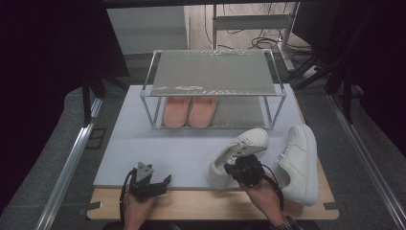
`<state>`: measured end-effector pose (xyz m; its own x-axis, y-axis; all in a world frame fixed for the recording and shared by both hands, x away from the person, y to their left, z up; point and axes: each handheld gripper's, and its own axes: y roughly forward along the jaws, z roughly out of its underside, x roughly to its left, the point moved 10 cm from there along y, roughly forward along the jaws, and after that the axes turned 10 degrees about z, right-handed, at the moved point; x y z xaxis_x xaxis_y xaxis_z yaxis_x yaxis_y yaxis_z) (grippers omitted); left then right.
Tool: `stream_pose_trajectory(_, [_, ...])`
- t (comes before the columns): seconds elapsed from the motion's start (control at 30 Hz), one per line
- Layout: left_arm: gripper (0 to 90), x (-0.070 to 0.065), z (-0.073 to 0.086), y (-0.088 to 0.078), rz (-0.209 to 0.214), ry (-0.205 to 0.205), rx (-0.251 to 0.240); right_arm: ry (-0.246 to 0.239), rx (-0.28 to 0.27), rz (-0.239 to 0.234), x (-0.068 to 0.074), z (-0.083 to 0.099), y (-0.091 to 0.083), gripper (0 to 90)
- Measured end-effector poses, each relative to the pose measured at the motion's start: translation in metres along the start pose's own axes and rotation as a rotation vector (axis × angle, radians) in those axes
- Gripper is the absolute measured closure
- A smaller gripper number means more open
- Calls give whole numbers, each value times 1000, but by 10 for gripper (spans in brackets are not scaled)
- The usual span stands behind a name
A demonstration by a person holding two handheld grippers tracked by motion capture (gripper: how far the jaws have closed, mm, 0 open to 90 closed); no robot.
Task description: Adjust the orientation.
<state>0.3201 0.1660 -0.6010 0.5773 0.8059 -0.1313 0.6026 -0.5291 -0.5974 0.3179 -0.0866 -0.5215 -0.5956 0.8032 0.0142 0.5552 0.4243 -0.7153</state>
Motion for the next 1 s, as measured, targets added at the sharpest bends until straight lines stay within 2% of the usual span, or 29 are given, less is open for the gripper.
stream_pose_trajectory(0.27, [125,0,0,0,0,0,0,-19,5,21,-4,5,-3,897])
stream_pose_trajectory(0.43, [125,0,0,0,0,2,2,-12,10,31,-12,12,-9,896])
stream_pose_trajectory(0.63, [125,0,0,0,0,4,3,4,19,58,-30,22,-18,896])
stream_pose_trajectory(1.0, [125,0,0,0,0,3,3,59,49,144,-70,40,-39,895])
